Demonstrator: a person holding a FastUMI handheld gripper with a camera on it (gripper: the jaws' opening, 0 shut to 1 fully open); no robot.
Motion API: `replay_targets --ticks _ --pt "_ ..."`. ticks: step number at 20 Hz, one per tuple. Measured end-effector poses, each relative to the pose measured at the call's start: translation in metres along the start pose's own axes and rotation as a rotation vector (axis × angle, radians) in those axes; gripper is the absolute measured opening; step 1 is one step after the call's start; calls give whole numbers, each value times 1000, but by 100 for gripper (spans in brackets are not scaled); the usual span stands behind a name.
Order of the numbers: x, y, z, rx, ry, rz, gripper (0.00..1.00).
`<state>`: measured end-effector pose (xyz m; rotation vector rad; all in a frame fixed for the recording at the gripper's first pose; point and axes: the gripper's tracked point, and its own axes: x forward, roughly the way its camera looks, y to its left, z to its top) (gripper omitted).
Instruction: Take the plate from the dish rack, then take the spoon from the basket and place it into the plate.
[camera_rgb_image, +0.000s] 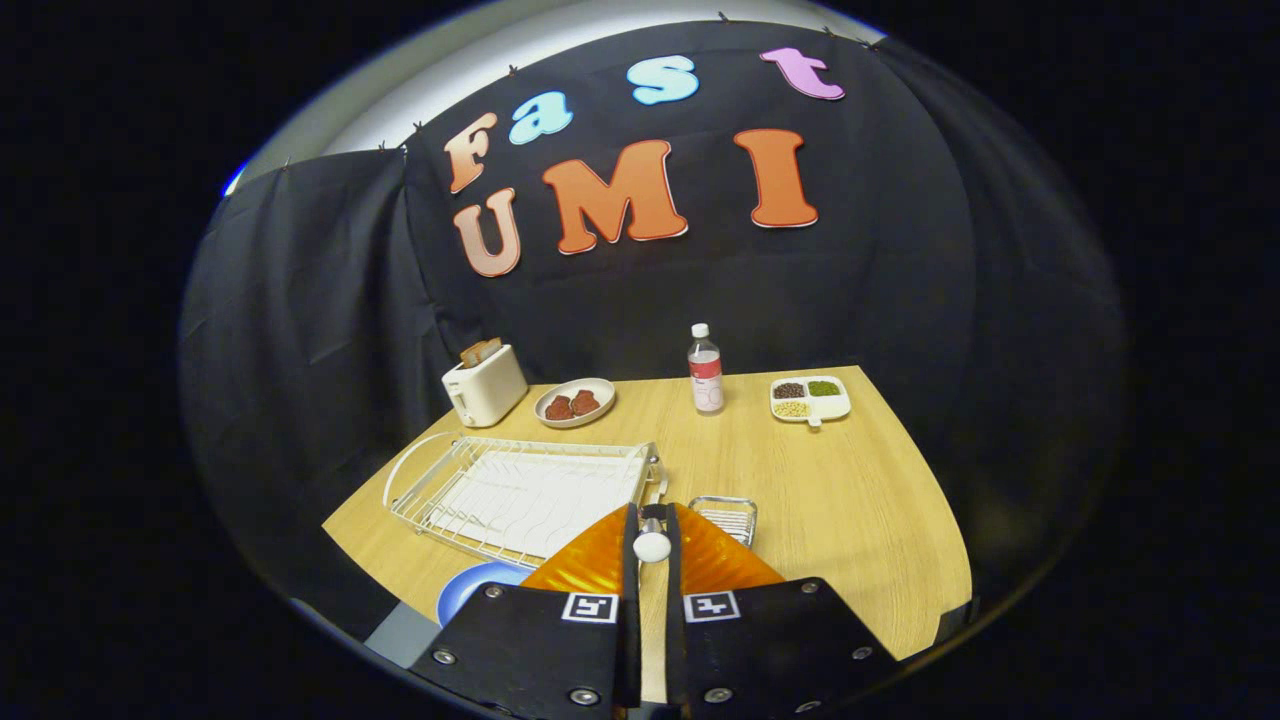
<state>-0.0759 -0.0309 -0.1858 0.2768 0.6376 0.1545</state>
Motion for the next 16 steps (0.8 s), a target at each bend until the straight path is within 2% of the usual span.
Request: replay_targets --ticks 12,16 --pt "4 107 -56 -82 148 287 10" --pt "11 136 -82 -115 198 346 10"
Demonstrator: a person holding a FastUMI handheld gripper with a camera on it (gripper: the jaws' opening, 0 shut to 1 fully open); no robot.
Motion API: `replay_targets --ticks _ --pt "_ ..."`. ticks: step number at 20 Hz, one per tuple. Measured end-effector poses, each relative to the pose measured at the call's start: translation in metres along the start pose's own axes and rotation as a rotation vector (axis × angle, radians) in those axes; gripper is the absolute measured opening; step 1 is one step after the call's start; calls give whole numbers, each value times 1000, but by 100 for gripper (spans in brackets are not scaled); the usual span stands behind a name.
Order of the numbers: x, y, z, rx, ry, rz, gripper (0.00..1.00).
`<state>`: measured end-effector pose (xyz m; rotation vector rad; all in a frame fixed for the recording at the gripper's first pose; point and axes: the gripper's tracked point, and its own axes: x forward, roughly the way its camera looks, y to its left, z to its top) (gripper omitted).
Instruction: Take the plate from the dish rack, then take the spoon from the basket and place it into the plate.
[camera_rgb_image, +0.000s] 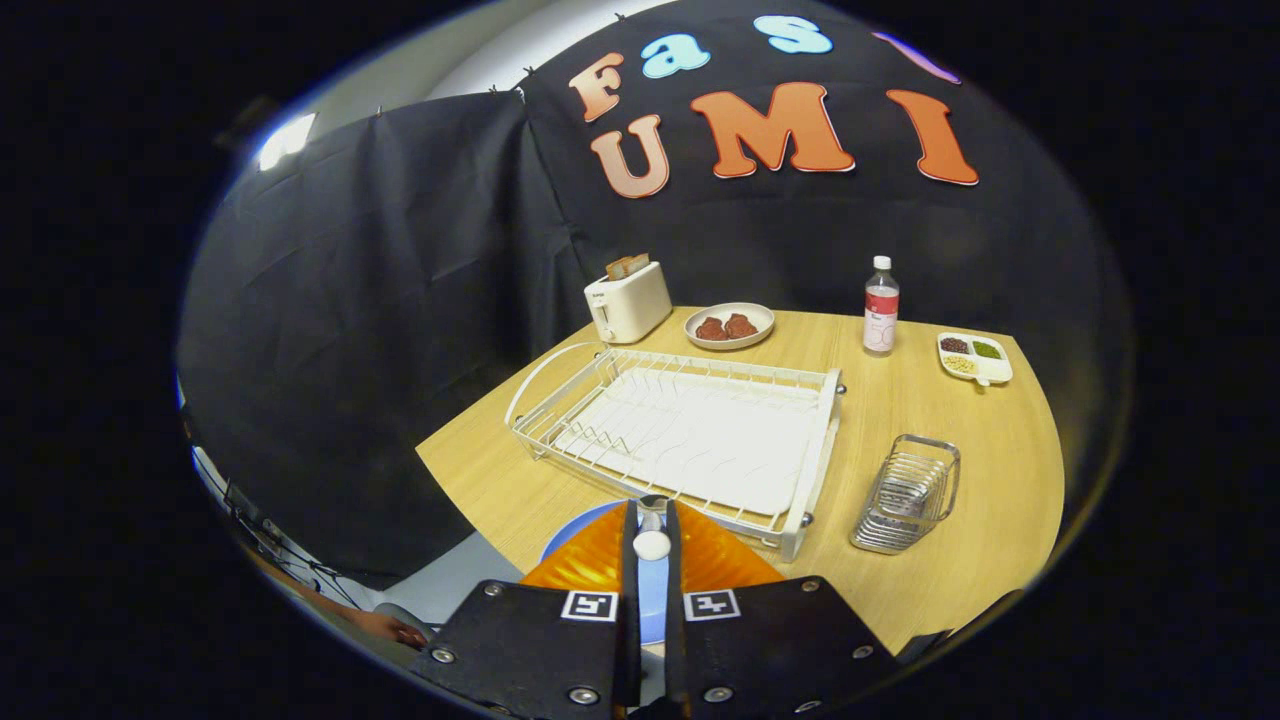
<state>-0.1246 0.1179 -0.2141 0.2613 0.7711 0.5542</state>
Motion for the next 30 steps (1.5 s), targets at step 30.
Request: replay_targets --ticks 30 --pt "29 -23 -81 -80 149 -103 18"
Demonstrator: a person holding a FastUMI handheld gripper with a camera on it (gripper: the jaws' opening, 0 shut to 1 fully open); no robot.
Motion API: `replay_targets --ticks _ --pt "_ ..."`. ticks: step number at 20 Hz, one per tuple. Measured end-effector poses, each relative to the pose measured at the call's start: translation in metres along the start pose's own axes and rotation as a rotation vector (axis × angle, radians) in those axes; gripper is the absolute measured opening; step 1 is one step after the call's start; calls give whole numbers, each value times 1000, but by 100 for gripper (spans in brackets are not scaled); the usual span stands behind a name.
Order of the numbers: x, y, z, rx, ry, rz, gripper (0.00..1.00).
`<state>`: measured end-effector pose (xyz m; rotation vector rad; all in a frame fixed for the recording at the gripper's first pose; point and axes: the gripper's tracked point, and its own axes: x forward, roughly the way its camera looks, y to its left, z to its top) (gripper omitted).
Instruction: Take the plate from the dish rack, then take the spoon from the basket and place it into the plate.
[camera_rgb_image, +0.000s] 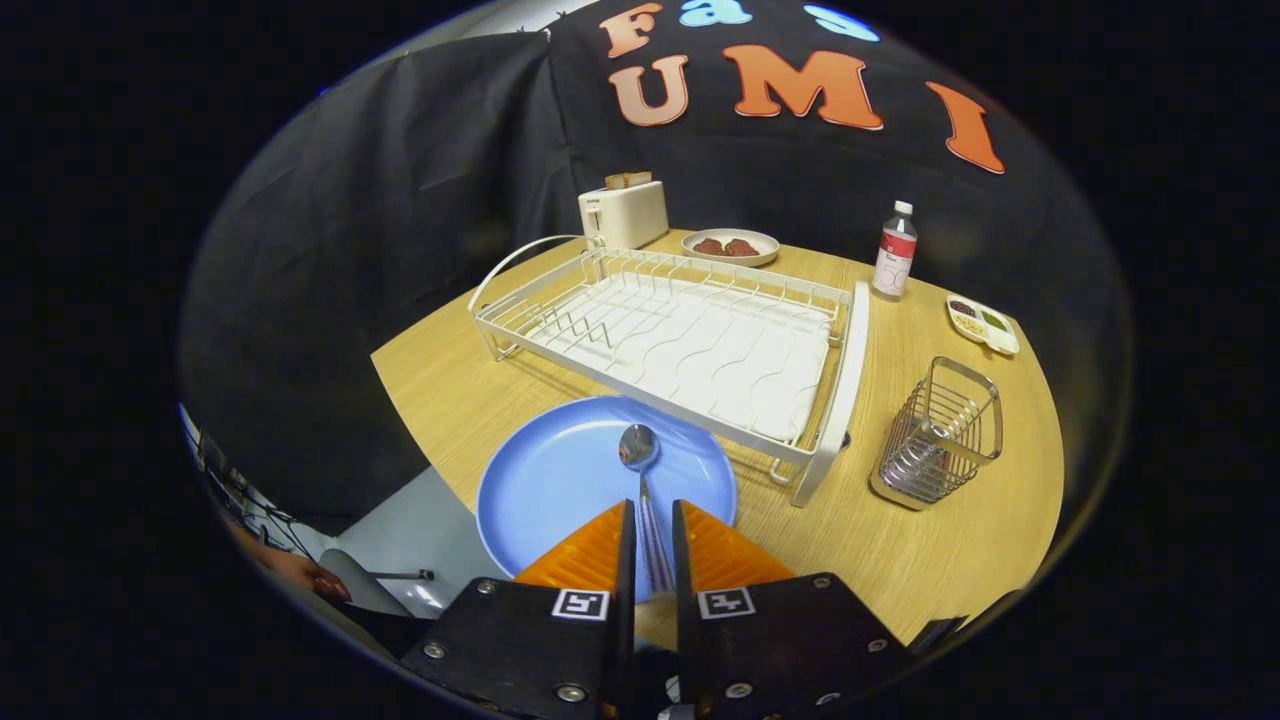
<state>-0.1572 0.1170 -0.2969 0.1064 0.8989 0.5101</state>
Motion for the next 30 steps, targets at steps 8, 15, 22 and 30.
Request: replay_targets --ticks 8,15,22,30 --pt "-70 -40 123 67 -289 -92 44" --pt "-147 -78 230 24 -580 -226 84" --pt "-203 -88 280 5 -750 -318 94" --pt "-240 -90 309 -41 -870 -426 96"
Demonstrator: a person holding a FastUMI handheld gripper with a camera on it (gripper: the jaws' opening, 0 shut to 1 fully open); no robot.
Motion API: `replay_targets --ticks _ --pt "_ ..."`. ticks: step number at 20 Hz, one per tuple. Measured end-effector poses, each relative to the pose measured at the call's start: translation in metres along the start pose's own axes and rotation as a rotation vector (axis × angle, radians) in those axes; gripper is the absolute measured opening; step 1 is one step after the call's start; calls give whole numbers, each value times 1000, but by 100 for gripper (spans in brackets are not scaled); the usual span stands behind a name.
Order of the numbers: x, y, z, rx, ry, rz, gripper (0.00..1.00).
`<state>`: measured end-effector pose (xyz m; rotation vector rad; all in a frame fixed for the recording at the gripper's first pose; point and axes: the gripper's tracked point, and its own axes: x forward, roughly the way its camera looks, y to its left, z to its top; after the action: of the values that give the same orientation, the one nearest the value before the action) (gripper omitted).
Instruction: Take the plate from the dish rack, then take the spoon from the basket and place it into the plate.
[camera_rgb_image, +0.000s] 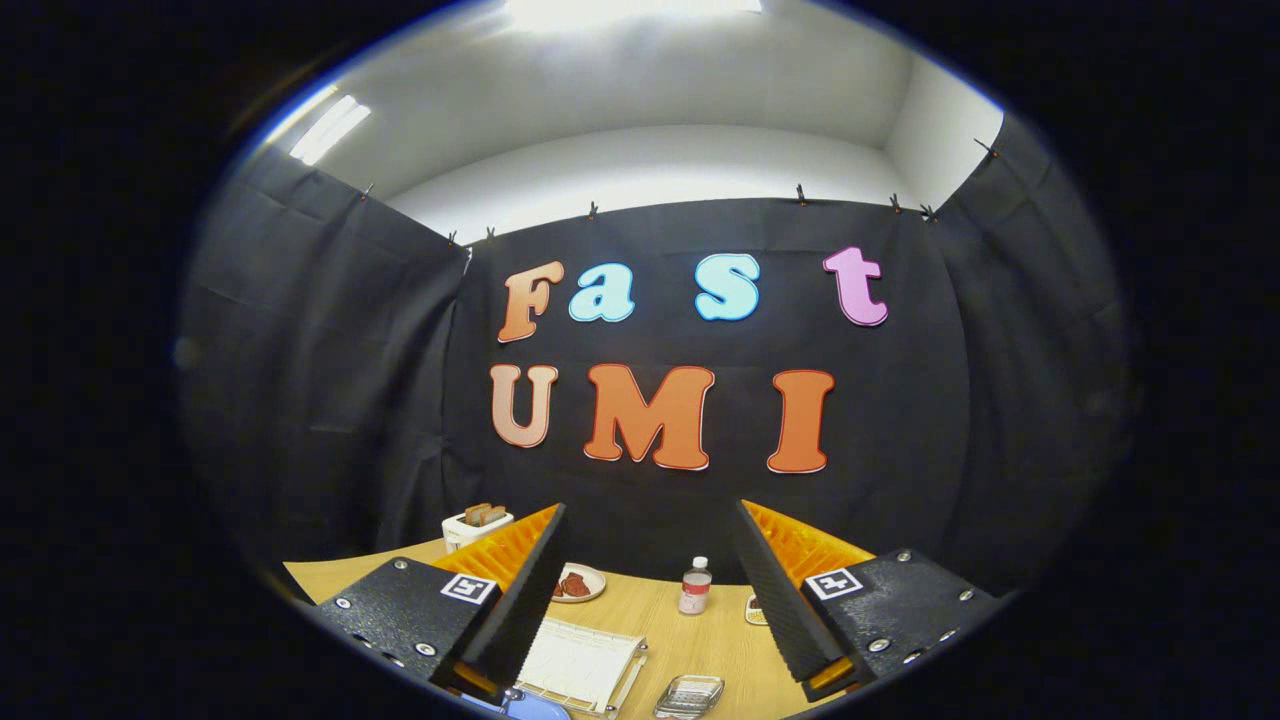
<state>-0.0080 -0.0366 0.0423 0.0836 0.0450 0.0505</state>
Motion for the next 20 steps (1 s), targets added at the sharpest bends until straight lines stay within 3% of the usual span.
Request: replay_targets --ticks 20 --pt "5 17 -7 10 29 2 97"
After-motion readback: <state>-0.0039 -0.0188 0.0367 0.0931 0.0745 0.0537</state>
